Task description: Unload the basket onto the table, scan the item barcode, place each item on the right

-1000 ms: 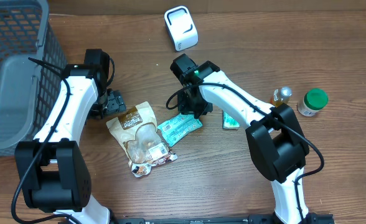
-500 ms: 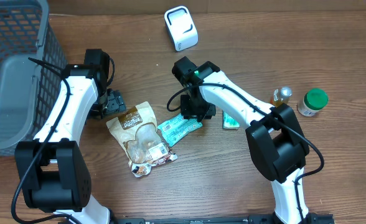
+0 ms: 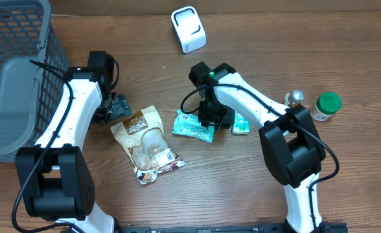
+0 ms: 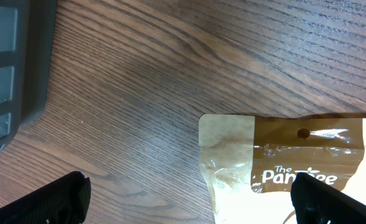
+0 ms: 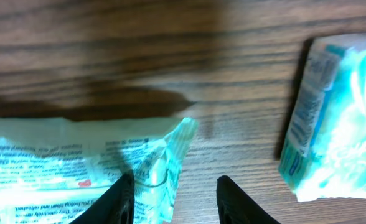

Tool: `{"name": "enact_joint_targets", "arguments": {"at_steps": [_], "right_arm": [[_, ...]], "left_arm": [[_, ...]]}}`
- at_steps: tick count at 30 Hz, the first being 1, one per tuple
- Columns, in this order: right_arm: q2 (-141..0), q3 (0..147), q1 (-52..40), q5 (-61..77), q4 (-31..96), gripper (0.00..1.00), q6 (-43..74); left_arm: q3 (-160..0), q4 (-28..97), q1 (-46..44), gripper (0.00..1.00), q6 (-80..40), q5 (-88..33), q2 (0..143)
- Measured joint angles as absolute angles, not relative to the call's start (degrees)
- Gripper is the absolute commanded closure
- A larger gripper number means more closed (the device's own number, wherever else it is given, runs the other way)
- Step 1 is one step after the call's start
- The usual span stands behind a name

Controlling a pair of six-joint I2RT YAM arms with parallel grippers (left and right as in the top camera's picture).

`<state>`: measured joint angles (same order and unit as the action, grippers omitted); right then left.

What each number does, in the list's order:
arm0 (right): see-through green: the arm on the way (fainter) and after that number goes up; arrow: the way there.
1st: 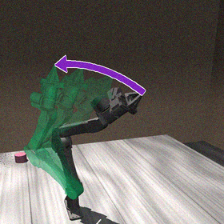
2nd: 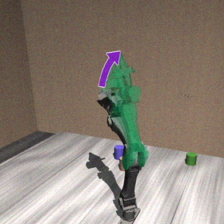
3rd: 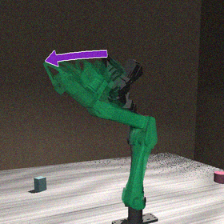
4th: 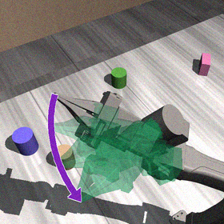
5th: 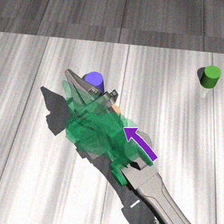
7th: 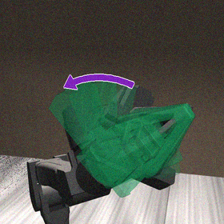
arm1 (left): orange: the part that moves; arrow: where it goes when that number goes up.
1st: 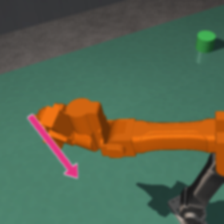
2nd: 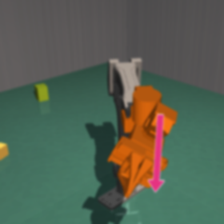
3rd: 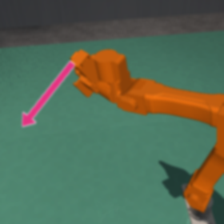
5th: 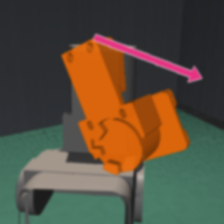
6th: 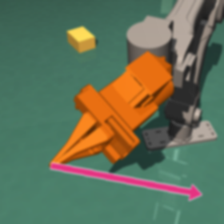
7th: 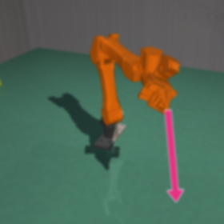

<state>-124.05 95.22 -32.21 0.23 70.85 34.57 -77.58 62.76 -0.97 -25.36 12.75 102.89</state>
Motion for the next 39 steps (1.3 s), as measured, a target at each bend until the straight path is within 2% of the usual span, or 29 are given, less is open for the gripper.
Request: {"name": "enact_joint_targets", "arguments": {"at_steps": [4, 13, 17, 19, 39], "right_arm": [[-124.03, 95.22, -32.01, -0.08, 70.46, 0.58, 34.85], [-120.77, 95.22, -31.99, -0.43, 70.65, 0.39, 35.42], [-117.67, 95.24, -31.97, -0.54, 70.5, 0.08, 35.86], [-117.1, 95.26, -31.97, -0.6, 70.43, 0.0, 35.64], [-117.08, 95.26, -31.97, -0.69, 63.81, 0.0, 35.4]], "left_arm": [[-77.58, 62.76, -0.97, 0.0, -25.36, 12.75, 102.89], [-77.58, 62.76, -0.97, 0.0, -25.36, 12.75, 102.89], [-77.58, 62.76, -0.97, 0.0, -25.36, 12.75, 102.89], [-77.58, 62.74, -0.97, 0.01, -25.36, 12.75, 102.89], [-77.58, 62.59, -0.97, 0.0, -25.36, 12.75, 102.89]]}}
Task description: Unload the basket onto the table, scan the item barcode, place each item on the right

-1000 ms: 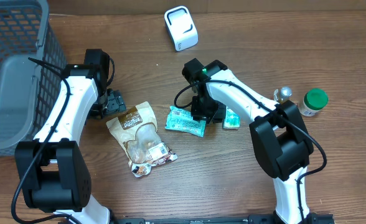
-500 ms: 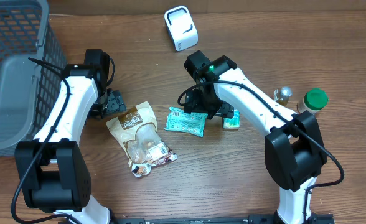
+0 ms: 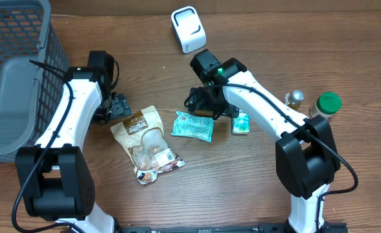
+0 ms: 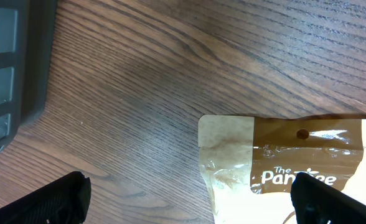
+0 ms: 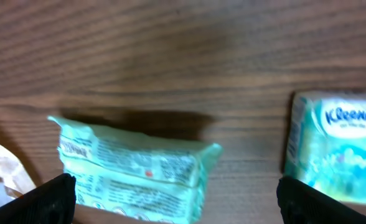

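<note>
A teal wipes pack (image 3: 192, 125) lies flat at the table's middle; in the right wrist view the pack (image 5: 133, 174) sits low, between the spread fingers. My right gripper (image 3: 207, 103) (image 5: 186, 202) hovers just behind it, open wide and holding nothing. A small Kleenex pack (image 3: 241, 122) (image 5: 335, 149) lies to its right. The white scanner (image 3: 188, 29) stands at the back. My left gripper (image 3: 116, 107) (image 4: 189, 199) is open at the top edge of a brown snack pouch (image 3: 148, 144) (image 4: 282, 168).
A grey mesh basket (image 3: 12, 71) fills the far left, its dark wall (image 4: 9, 62) beside the left gripper. At the right stand a small bottle (image 3: 295, 98) and a green-lidded jar (image 3: 325, 105).
My right gripper had its fingers close together around the teal pack's corner, low on it. Now it is wide open, higher and farther back. The pack lies where it was. The left arm is unchanged.
</note>
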Tool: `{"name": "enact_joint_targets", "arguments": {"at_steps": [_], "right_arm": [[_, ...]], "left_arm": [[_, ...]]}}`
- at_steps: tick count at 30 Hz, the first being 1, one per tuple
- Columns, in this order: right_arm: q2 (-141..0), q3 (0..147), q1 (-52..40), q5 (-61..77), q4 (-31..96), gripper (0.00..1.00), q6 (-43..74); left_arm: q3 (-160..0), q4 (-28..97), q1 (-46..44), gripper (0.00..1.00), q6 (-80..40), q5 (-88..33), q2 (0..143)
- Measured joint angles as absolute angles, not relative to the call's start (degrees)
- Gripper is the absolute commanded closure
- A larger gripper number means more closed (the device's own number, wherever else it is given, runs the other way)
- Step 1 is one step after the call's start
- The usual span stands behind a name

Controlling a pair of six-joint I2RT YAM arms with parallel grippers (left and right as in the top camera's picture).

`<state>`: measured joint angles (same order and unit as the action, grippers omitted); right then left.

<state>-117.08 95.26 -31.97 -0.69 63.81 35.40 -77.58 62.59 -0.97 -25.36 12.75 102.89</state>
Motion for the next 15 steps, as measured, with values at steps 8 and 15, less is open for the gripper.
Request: {"name": "enact_joint_targets", "arguments": {"at_steps": [8, 15], "right_arm": [[-117.08, 95.26, -31.97, -0.86, 60.4, 0.0, 35.4], [-117.08, 95.26, -31.97, -0.84, 59.99, 0.0, 35.4]], "left_arm": [[-77.58, 62.57, -0.97, 0.0, -25.36, 12.75, 102.89], [-77.58, 62.57, -0.97, 0.0, -25.36, 12.75, 102.89]]}}
